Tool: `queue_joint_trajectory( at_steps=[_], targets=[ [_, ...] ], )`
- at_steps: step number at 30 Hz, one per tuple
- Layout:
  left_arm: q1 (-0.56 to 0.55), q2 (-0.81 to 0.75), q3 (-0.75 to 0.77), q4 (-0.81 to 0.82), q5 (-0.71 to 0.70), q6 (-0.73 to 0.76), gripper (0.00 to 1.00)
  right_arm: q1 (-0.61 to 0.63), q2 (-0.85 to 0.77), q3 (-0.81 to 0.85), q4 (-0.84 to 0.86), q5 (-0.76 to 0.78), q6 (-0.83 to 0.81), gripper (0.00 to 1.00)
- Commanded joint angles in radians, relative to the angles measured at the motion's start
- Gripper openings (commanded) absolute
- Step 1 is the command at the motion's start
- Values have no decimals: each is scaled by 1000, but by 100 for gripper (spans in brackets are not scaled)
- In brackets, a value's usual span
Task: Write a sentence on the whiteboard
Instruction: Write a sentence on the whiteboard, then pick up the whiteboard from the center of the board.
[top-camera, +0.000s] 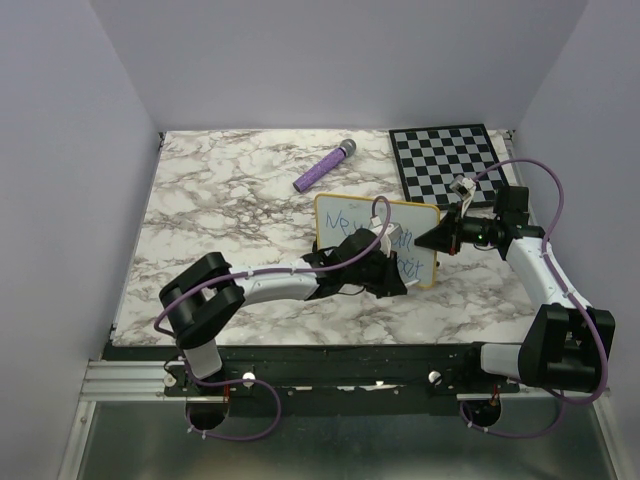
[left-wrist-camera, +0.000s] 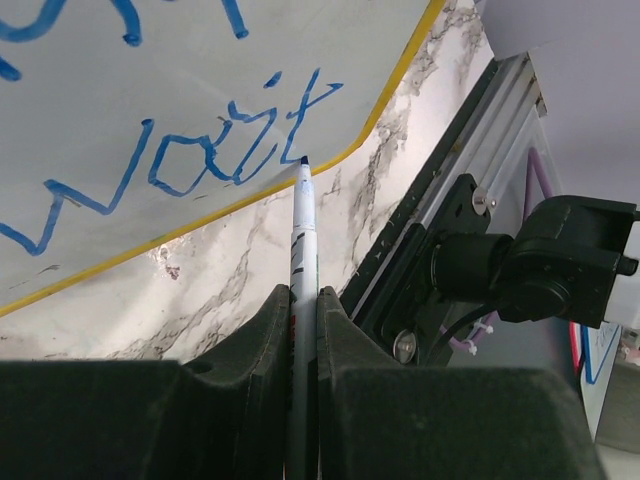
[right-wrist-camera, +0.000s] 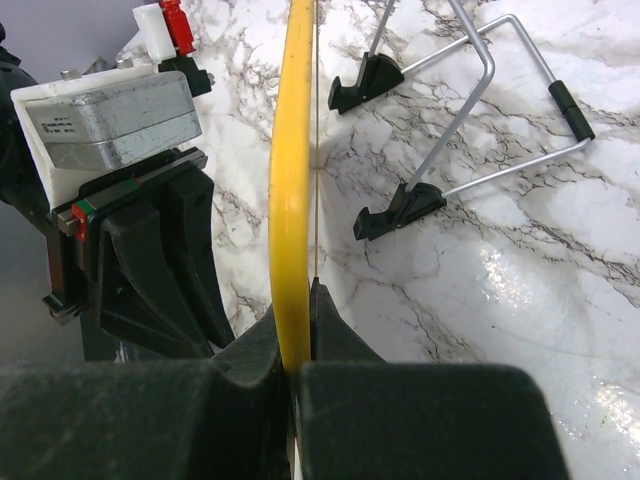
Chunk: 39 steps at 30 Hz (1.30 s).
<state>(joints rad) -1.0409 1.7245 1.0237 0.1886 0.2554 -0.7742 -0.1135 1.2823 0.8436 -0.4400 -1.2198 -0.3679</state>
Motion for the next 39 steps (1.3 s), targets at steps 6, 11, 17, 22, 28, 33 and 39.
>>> queue_joint_trajectory(
  at_steps=[6,11,17,22,28,33,39],
  targets=[
    [-2,14,58,23,2,15,0,-2,-26,2,-3,-52,4,1],
    [-2,-100,1,61,50,13,0,-3,-24,3,-5,-52,3,1],
    [18,-362,-148,-64,76,76,0,-3,-32,14,-16,-43,-3,1],
    [74,-599,-223,-254,16,162,0,-5,-41,22,-26,-38,-16,1],
    [318,-810,-235,-371,-73,275,0,-5,-51,43,-81,-78,-66,1],
    [487,-842,-153,-455,-31,366,0,-5,-55,74,-157,-121,-150,1],
    [567,-875,-91,-569,-116,531,0,-5,-43,130,-292,-142,-253,0]
  ],
)
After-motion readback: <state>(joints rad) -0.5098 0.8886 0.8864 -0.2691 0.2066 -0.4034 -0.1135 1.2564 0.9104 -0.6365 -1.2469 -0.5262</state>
